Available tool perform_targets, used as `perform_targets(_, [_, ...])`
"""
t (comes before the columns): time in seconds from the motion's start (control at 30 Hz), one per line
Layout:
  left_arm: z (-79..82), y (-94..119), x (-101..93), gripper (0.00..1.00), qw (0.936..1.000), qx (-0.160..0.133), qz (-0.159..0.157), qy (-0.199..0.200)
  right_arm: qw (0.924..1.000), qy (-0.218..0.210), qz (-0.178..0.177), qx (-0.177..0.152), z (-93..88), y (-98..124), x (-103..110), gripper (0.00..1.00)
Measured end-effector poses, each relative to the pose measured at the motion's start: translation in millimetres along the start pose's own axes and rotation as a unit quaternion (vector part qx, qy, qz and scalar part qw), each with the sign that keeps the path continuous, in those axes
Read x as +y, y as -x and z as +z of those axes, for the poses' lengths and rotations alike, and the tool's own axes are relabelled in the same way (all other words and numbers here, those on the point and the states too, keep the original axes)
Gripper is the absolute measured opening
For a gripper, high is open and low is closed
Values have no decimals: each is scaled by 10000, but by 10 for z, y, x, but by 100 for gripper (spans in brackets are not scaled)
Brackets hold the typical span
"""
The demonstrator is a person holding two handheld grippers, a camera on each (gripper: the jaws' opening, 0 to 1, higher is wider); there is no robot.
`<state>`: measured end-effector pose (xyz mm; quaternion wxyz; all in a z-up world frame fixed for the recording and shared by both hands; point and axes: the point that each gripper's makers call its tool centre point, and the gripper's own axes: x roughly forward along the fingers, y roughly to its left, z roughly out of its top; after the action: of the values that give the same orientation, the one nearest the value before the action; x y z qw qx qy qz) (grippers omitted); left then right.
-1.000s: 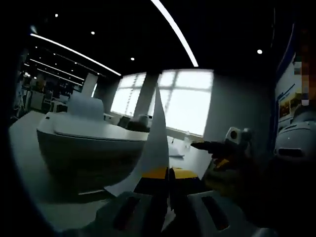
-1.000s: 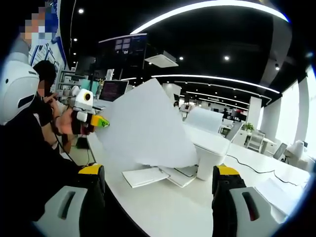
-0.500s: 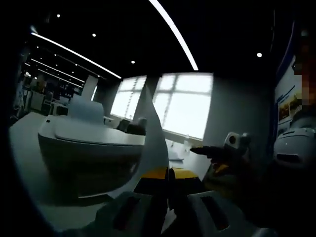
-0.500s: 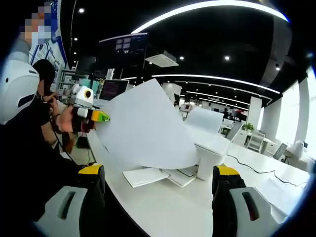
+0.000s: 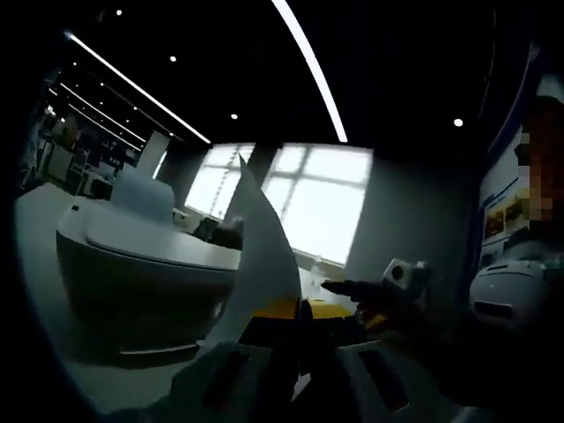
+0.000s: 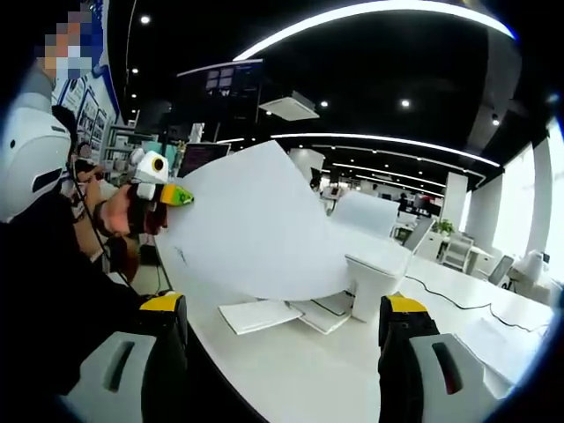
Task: Remove the paper from the printer output slot and place it on top of the printer
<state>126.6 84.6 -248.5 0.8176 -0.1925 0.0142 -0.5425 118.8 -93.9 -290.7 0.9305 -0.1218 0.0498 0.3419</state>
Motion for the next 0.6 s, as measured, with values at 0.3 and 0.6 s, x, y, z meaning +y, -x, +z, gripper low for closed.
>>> perform_targets(0.3, [78,3,-65,6,9998,-107,-120,69,10000,23,-3,6,1,1,6,85])
perform_targets(0.6, [122,-2,-121,6,9997,-176,-178,-46,10000,28,1,1,8,10,5,85])
